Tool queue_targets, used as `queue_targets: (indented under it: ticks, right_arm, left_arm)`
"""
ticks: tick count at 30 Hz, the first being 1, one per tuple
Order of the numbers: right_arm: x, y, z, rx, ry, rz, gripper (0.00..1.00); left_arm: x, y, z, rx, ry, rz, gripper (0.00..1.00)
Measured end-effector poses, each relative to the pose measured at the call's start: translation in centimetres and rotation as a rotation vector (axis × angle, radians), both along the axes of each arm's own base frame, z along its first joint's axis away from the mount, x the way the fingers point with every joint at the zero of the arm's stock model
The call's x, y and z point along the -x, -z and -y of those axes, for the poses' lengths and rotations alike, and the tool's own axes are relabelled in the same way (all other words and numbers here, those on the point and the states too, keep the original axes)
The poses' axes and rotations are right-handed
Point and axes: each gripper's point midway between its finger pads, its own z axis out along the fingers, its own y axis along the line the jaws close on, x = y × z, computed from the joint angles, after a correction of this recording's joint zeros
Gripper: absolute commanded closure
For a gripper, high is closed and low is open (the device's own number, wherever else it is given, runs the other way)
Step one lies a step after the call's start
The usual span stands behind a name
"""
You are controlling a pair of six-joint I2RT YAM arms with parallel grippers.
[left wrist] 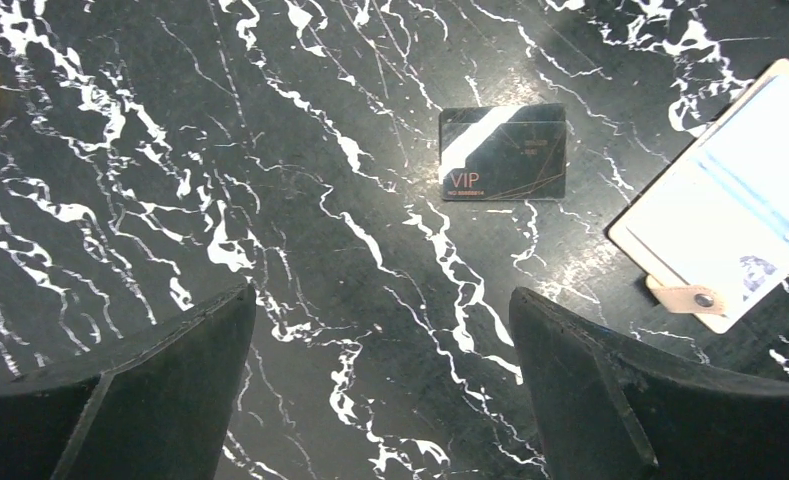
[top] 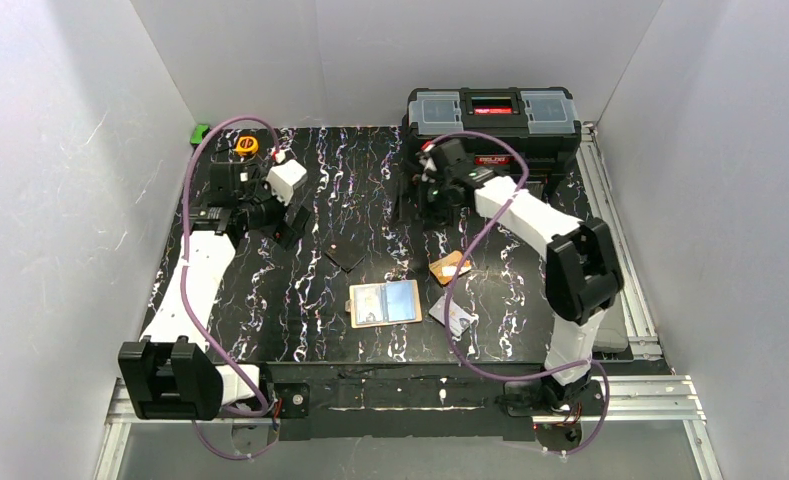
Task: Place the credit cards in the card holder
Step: Pick up the credit card from the center of the board.
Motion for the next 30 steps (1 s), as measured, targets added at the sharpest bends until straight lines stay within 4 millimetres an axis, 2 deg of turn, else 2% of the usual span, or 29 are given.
queue_targets:
  ticks: [3, 5, 6, 7, 9, 10, 11, 13, 14, 16, 18, 19, 20, 23, 26, 28, 30]
  right_arm:
    - [-1.8, -2.0, 2.0, -0.070, 0.079, 0.018, 0.00]
    - [-3.7, -2.1, 4.5, 0.034, 0.154, 0.056, 0.00]
    - [-4.4, -2.4, 4.6, 0.084, 0.164, 0.084, 0.00]
    - [-5.2, -3.0, 4.0, 0.126, 0.157, 0.127, 0.00]
    - [-5.8, -4.2, 1.5, 0.119, 0.115, 0.183, 0.00]
    - [-5.3, -4.6, -0.2, 0.077, 0.078, 0.179, 0.06]
    - [-4.8, -4.6, -1.1, 0.049, 0.061, 0.165, 0.07]
    - [-4.3, -4.0, -1.9, -0.010, 0.047, 0.127, 0.08]
    - [-4.5, -3.4, -1.7, -0.011, 0.056, 0.122, 0.13]
    - [-5.0, -1.8, -0.5, 0.055, 0.076, 0.140, 0.32]
    - [-5.6, -1.1, 0.0, 0.139, 0.072, 0.177, 0.66]
    - [-5.9, -1.2, -0.4, 0.174, 0.063, 0.198, 0.86]
    - [-6.5, -1.6, -1.3, 0.189, 0.058, 0.224, 0.99]
    - [-6.8, -2.6, -3.0, 0.165, 0.046, 0.257, 0.99]
    - [-6.2, -2.4, -3.3, 0.076, 0.046, 0.203, 0.99]
    - [-6.0, -1.2, -1.9, 0.025, 0.070, 0.138, 0.99]
    - [-6.2, 0.2, 0.2, 0.052, 0.100, 0.089, 0.99]
  left_arm:
    - [0.0, 0.3, 0.2, 0.047, 0.003, -0.026, 0.02]
    - [0.0, 1.0, 0.4, 0.070, 0.010, -0.057, 0.02]
    - [-0.1, 1.4, 0.4, 0.077, 0.010, -0.073, 0.02]
    - [-0.2, 1.9, 0.5, 0.082, 0.011, -0.092, 0.02]
    - [-0.5, 3.2, 0.6, 0.089, 0.007, -0.135, 0.06]
    - [-0.7, 4.0, 0.6, 0.091, 0.004, -0.159, 0.07]
    - [-0.9, 4.6, 0.6, 0.090, 0.002, -0.177, 0.09]
    - [-1.2, 6.1, 0.5, 0.088, 0.000, -0.219, 0.12]
    - [-1.3, 6.8, 0.5, 0.085, -0.002, -0.234, 0.13]
    - [-1.7, 7.9, 0.3, 0.076, -0.008, -0.255, 0.16]
    - [-2.0, 8.8, 0.1, 0.066, -0.018, -0.271, 0.20]
    - [-2.1, 9.0, 0.1, 0.064, -0.021, -0.275, 0.22]
    - [-2.3, 9.3, 0.0, 0.064, -0.027, -0.280, 0.24]
    - [-2.6, 9.8, 0.1, 0.074, -0.043, -0.290, 0.36]
    - [-3.0, 9.4, 0.2, 0.093, -0.062, -0.285, 0.47]
    - [-3.2, 9.2, 0.4, 0.103, -0.063, -0.278, 0.53]
    - [-3.3, 9.1, 0.5, 0.110, -0.060, -0.274, 0.61]
